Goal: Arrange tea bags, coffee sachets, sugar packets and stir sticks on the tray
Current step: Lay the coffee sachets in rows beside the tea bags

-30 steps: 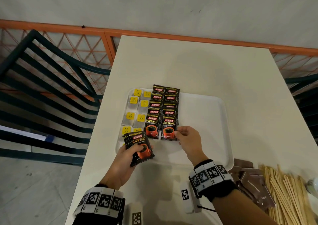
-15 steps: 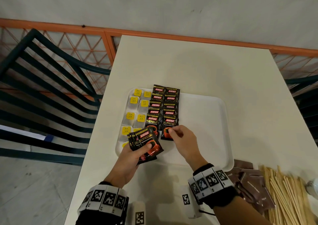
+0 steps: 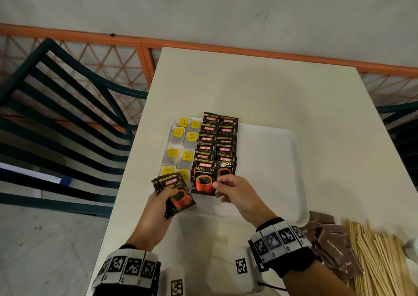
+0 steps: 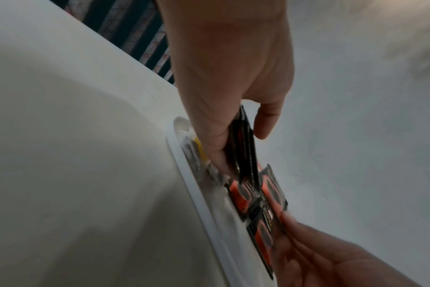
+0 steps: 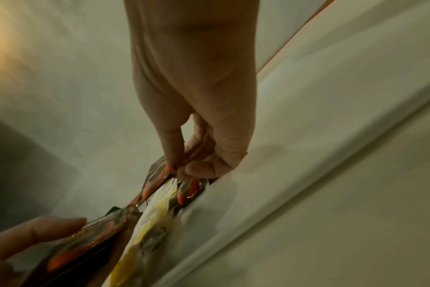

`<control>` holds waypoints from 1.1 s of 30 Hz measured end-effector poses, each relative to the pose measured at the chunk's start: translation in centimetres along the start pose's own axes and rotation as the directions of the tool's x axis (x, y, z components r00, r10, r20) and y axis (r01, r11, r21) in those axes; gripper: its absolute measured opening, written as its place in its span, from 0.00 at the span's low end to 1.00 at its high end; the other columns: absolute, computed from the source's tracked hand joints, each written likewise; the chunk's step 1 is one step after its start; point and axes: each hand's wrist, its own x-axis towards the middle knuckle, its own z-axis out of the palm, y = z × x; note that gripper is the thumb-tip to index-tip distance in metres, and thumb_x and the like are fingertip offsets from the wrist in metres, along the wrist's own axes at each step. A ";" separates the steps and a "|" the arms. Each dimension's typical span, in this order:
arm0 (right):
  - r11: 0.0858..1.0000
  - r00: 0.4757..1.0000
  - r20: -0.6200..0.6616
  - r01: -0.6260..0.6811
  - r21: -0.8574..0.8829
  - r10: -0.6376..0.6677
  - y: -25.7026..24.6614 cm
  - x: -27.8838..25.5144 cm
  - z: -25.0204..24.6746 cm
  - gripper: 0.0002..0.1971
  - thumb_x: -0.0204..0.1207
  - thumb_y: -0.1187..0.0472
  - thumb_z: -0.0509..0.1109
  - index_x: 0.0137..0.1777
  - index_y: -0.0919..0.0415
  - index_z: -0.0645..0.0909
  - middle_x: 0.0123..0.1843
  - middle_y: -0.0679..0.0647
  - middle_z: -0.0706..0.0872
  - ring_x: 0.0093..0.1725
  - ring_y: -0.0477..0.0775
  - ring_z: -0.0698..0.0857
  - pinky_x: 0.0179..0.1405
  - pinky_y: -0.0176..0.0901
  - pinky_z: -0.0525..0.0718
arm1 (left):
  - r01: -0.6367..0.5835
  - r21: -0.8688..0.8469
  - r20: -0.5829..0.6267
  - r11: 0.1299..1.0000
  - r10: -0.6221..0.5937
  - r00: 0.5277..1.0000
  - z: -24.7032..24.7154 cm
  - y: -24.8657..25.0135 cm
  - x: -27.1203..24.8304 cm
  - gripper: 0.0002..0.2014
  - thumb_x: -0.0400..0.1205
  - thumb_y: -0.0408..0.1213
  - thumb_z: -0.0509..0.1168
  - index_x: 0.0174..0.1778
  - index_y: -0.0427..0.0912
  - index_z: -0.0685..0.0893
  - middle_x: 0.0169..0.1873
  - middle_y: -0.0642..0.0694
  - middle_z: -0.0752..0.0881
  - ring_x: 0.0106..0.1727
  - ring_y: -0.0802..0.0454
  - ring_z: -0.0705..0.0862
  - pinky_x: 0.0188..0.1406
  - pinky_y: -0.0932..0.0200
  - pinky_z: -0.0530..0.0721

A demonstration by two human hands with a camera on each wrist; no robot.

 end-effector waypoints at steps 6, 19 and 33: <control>1.000 0.995 -0.100 -0.017 -0.020 0.015 0.6 0.8 1.5 0.04 0.76 0.68 0.68 0.49 0.65 0.80 0.34 0.54 0.83 0.31 0.48 0.80 0.30 0.34 0.80 | -0.015 -0.008 -0.087 1.000 0.014 0.996 -1.8 0.4 -0.1 0.11 0.81 0.26 0.56 0.56 0.36 0.80 0.36 0.43 0.91 0.46 0.46 0.86 0.43 0.56 0.82; 0.981 0.957 -0.266 0.065 -0.182 -0.112 1.3 1.4 2.6 0.02 0.73 0.66 0.71 0.43 0.62 0.80 0.29 0.52 0.84 0.27 0.48 0.82 0.39 0.44 0.86 | -0.015 0.055 -0.033 0.998 0.017 0.999 -1.2 -0.1 -0.7 0.16 0.81 0.26 0.61 0.64 0.39 0.79 0.55 0.38 0.87 0.56 0.44 0.85 0.50 0.55 0.82; 0.966 0.986 0.038 0.167 -0.199 -0.163 1.0 -0.9 1.3 0.11 0.77 0.59 0.69 0.55 0.63 0.81 0.39 0.49 0.81 0.33 0.43 0.78 0.25 0.28 0.76 | -0.089 0.281 0.048 0.956 0.079 0.996 1.8 -1.4 -0.3 0.14 0.76 0.34 0.69 0.58 0.43 0.85 0.51 0.39 0.90 0.54 0.41 0.88 0.59 0.37 0.83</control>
